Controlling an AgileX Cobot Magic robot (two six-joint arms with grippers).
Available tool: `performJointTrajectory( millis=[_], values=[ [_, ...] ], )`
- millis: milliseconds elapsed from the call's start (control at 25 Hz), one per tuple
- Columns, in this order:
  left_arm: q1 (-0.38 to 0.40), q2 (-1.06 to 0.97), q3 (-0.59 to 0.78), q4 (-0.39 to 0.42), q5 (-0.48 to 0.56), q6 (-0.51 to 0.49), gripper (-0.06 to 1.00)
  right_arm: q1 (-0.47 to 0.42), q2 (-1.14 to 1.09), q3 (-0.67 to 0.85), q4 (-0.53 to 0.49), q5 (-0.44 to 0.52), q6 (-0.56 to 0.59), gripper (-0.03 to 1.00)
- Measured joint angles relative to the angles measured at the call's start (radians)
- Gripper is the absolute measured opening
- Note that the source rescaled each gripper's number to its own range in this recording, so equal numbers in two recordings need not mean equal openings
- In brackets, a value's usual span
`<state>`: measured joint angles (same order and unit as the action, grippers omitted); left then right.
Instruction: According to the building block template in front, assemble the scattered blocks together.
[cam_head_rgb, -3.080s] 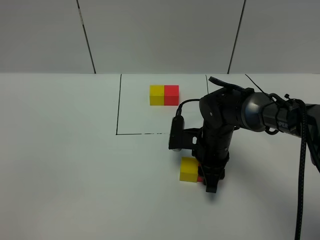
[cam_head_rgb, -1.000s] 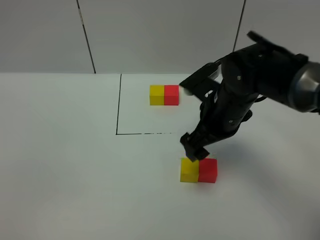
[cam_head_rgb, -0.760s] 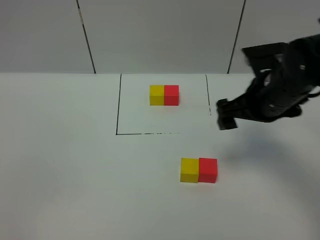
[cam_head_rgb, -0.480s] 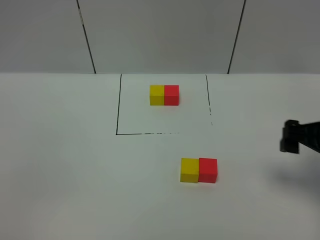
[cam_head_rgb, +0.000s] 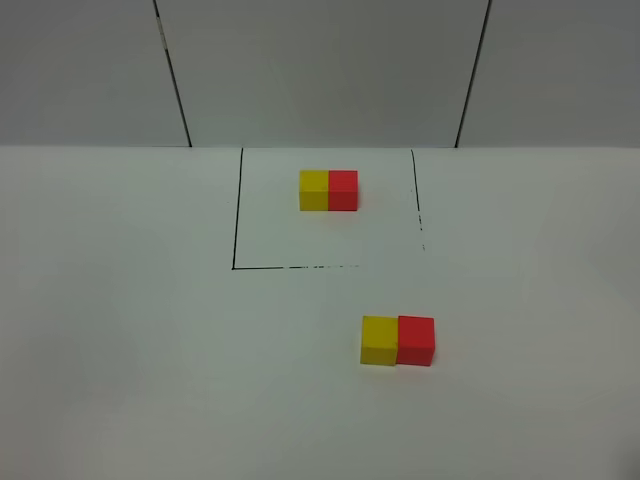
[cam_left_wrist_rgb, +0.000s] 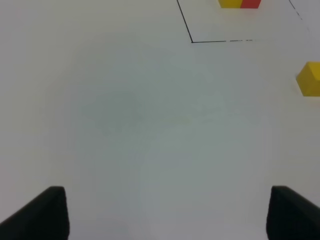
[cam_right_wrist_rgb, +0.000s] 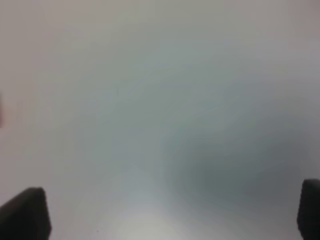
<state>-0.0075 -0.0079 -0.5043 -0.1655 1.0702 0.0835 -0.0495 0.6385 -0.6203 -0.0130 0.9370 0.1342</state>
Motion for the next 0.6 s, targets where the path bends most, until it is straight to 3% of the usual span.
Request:
performJointTrajectory(
  millis=[400,600],
  values=[
    [0.000,0.000,0.000,0.000,0.000,0.000,0.91,0.000,-0.350,0.007,-0.048,0.054,0.000,1.00],
    [0.000,0.000,0.000,0.000,0.000,0.000,0.91,0.000,-0.471,0.079,-0.051,0.087,0.000,0.99]
  ],
)
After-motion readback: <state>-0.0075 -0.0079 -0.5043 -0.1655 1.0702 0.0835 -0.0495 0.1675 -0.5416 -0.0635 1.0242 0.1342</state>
